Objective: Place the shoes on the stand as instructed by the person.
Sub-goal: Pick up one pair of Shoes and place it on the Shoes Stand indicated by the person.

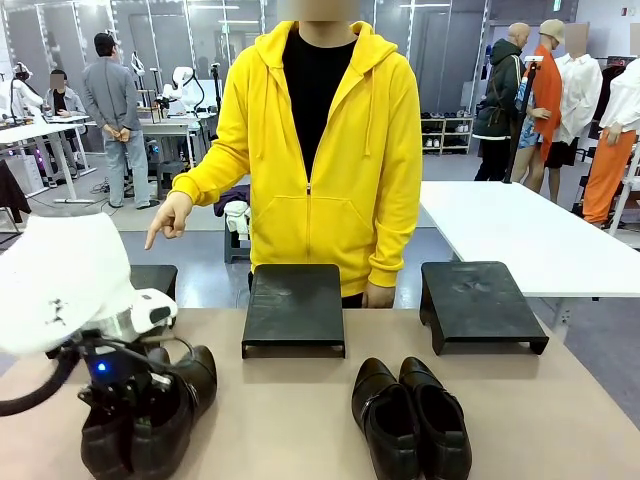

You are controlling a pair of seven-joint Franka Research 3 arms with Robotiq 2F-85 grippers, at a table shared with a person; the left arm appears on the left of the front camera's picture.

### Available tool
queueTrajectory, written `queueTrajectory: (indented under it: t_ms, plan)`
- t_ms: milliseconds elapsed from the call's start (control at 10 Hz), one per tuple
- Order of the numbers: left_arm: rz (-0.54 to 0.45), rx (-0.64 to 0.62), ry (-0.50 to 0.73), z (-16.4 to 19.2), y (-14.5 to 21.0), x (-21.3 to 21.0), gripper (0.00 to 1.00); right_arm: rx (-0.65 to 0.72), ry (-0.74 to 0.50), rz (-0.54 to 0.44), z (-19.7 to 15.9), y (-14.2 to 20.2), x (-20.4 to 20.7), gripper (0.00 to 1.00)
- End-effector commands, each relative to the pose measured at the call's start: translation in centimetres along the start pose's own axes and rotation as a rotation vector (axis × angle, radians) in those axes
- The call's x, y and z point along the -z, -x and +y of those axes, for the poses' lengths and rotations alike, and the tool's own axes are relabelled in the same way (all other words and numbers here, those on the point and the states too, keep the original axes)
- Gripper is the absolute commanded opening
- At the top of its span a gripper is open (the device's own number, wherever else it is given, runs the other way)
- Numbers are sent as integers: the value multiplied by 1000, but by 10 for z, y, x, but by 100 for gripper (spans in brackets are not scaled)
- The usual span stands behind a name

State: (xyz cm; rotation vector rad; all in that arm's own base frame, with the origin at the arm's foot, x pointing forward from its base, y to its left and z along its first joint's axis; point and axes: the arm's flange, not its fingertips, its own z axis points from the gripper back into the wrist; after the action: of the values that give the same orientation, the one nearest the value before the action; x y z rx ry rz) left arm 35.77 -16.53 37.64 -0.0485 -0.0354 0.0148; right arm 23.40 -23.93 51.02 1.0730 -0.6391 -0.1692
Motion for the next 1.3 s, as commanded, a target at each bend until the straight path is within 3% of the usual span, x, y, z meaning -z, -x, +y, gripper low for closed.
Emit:
queueTrajectory:
  t_ms: [0,200,500,600,1200]
  plan:
    - [-74,5,20,25,5,-54,0,-5,-8,-1,1,-1,-2,100]
    - [-114,40,25,40,-10,-90,0,-5,-8,-1,1,-1,-2,100]
    - [-148,58,12,55,-19,-108,0,-5,-8,-1,1,-1,-2,100]
    - [-183,76,4,58,-20,-112,0,-5,-8,-1,1,-1,-2,100]
    - [-143,45,28,56,-15,-104,0,-5,-8,-1,1,-1,-2,100]
